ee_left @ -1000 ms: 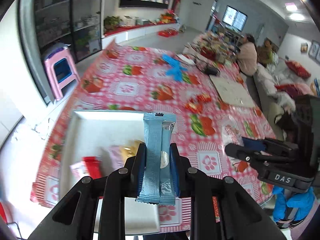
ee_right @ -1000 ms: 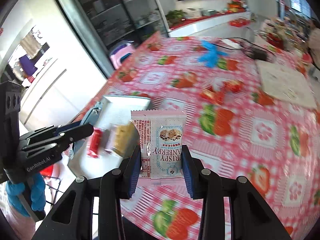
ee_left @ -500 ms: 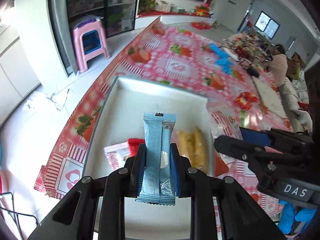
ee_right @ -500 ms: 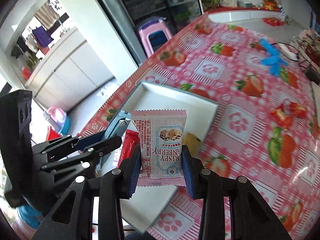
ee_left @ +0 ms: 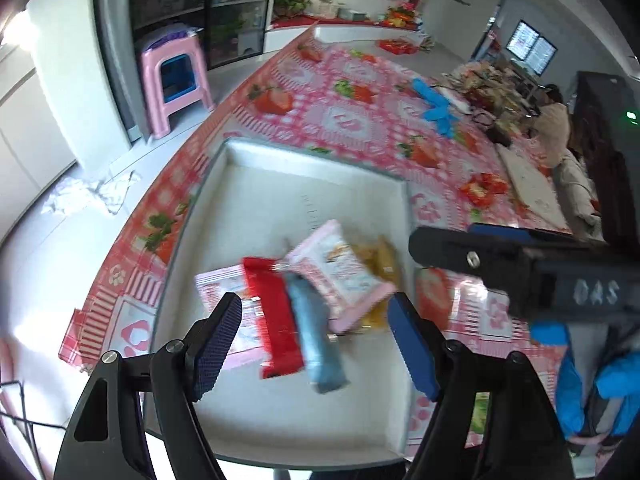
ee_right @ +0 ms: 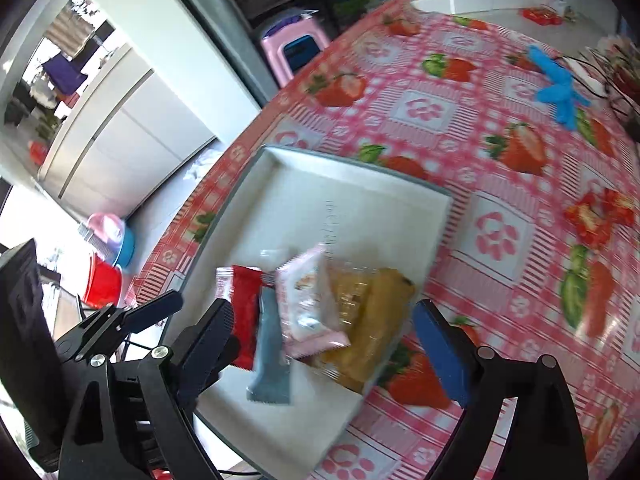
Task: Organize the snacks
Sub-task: 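Open both grippers to drop the packets into the white tray, then move the right gripper to the red candy packets on the cloth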
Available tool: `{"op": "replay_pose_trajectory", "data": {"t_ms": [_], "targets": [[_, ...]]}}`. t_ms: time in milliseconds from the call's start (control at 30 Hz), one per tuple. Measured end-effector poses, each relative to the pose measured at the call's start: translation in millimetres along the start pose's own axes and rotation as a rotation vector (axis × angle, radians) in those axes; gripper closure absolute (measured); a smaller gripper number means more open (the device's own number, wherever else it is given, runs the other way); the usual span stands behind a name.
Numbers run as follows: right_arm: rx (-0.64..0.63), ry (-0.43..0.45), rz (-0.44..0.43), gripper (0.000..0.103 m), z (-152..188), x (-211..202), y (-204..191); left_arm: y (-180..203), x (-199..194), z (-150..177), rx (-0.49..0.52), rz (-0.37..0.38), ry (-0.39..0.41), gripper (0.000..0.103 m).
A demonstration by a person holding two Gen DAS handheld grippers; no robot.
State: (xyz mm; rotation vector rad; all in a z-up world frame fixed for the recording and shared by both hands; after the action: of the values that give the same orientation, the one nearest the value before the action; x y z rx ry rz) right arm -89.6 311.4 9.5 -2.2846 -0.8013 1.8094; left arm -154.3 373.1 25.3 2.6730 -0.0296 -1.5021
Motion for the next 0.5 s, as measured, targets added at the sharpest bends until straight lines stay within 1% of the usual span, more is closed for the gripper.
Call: {"op": "replay_pose_trajectory", "data": {"t_ms": [100,267,333,367,400,500], "targets": [[0.06,0.053,-0.008,0.011,-13,-33,24,32,-19,-16,0.036,0.059,0.045,0.024],[0.165,0.178,-0.018,0.011,-35,-95,73,90,-59,-50,0.052,0.217,0.127,0.024],[0.206,0.214,-0.028,0.011,-40,-113,92,107,-75,-64,0.059,0.257,0.171,0.024],[0.231,0.22,-0.024,0.011,-41,-118,104,116,-81,-70,0.072,0.271,0.188,0.022],[0.263,0.215,-0.017,0.011,-40,-119,117,125,-81,-73,0.084,0.282,0.185,0.022],[0.371,0.153,-0.033,0.011,-20,-113,151,149,-74,-68,0.102,0.346,0.129,0.022]]}}
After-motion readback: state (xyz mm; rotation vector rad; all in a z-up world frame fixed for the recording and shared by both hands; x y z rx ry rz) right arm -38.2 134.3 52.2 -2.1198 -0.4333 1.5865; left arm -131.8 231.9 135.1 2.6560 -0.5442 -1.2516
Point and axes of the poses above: each gripper's, at about its wrist camera, not at the fingertips, and x roughly the way its jaws point, y to its right, z to its underside, the point moved 10 cm from there along x, roughly the way its jaws point, and after that the axes turned 14 degrees about x, right-handed, at the moved point
